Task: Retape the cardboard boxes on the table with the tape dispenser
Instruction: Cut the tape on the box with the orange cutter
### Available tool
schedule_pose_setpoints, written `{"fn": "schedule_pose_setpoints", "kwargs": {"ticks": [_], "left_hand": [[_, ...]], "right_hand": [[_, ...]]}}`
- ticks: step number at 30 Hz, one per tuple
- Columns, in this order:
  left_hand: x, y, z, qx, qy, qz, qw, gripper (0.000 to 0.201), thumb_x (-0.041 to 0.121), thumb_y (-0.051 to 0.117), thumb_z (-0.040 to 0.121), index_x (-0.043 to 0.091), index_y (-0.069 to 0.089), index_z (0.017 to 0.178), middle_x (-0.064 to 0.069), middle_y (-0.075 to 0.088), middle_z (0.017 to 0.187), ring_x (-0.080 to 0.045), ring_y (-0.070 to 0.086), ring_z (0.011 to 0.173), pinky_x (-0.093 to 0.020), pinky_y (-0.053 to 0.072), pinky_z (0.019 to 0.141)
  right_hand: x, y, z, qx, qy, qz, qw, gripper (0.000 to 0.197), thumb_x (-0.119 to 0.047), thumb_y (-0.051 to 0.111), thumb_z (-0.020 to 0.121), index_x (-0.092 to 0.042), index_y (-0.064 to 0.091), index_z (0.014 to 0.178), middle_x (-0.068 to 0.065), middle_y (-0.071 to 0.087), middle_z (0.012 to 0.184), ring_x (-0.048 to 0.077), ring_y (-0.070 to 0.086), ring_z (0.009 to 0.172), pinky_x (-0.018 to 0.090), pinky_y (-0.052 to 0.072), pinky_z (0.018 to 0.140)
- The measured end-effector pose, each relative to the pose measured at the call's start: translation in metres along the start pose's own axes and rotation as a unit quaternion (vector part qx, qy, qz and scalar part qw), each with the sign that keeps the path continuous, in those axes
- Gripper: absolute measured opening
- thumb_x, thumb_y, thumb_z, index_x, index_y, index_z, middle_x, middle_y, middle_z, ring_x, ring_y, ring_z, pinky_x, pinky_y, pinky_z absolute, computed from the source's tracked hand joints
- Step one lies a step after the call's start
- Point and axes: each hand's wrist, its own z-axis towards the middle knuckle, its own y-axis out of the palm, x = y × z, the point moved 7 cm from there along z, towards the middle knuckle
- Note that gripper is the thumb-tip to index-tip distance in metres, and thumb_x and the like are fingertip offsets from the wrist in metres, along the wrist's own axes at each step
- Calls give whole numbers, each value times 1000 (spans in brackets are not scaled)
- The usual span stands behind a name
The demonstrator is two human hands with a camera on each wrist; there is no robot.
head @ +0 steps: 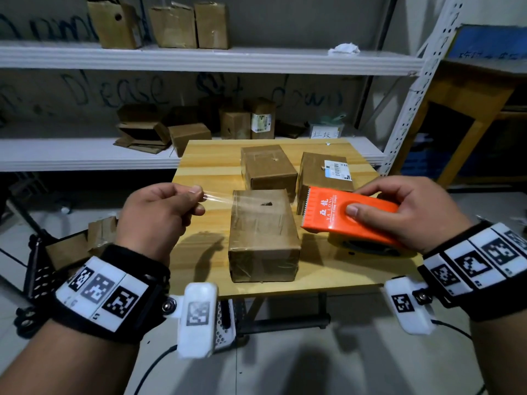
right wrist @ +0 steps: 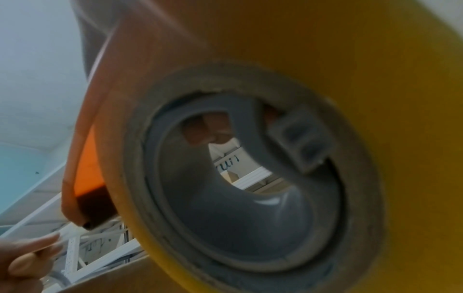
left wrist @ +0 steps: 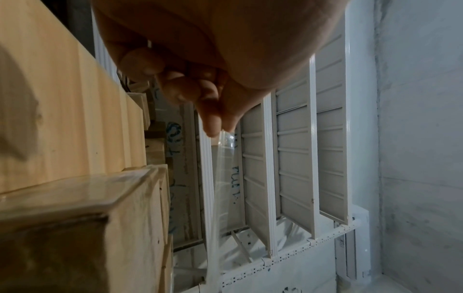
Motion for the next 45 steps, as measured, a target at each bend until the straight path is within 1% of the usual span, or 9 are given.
{"fn": "schedule_pose_setpoints", "kwargs": {"ticks": [8,14,19,23,25,31,35,40,45], "left_hand": [[-1,-9,8,15,6,-7,1000,19,16,70,96,9,76,79,-3,68,66,-16,52,63,-30,36,58],[-2,-8,8,9,14,-9,1000,17,14,69,96,7,75,83,-3,68,66,-15,52,62,-29,37,60],[24,6,-8,-14,120,41,992,16,15,68,98,13,76,84,-2,73,71,-9,59,64,-28,44,65],[51,24,-33,-34,240,137,960,12,22,68,98,19,76,89,3,75,78,-7,67,73,-20,51,66],[58,32,-43,-36,279,178,943,13,26,68,99,19,76,91,6,74,76,-9,69,76,-24,53,66],[70,55,-65,-52,373,266,887,22,32,62,101,19,73,88,14,67,78,-6,61,75,-21,45,62],[72,70,-78,-67,429,311,845,19,30,62,98,17,71,86,12,60,78,-11,54,75,-31,44,64],[93,48,-77,-27,447,257,856,18,22,63,101,11,71,90,3,67,79,-15,62,73,-34,49,64],[87,33,-56,-33,363,206,908,18,30,65,98,16,73,92,10,72,80,-14,66,72,-35,51,62]], "right_hand": [[4,-4,-3,0,7,10,1000,46,-84,74,65,-43,73,86,-18,72,89,4,67,81,24,45,64],[12,-3,-4,-17,34,-13,999,48,-78,66,55,-42,73,84,-17,71,91,6,65,84,27,46,65],[17,-8,-1,1,63,-69,996,44,-82,64,55,-46,68,79,-17,69,90,7,62,84,30,49,69],[24,-7,2,15,109,-140,984,37,-72,75,70,-40,71,87,-8,70,92,18,62,85,35,52,73],[25,-6,4,22,131,-166,977,39,-73,75,73,-36,72,87,-7,69,91,19,62,86,37,54,75],[26,3,8,18,191,-216,957,44,-76,72,74,-34,65,80,-12,60,85,20,59,88,38,56,77],[24,8,13,12,203,-263,943,42,-74,69,78,-34,65,88,-12,54,78,19,56,83,35,52,70],[45,5,10,3,250,-306,918,41,-66,68,83,-29,68,102,-5,60,84,21,60,85,38,58,75],[52,13,8,34,252,-293,922,42,-71,63,85,-36,62,109,-6,57,87,21,57,82,40,58,75]]}}
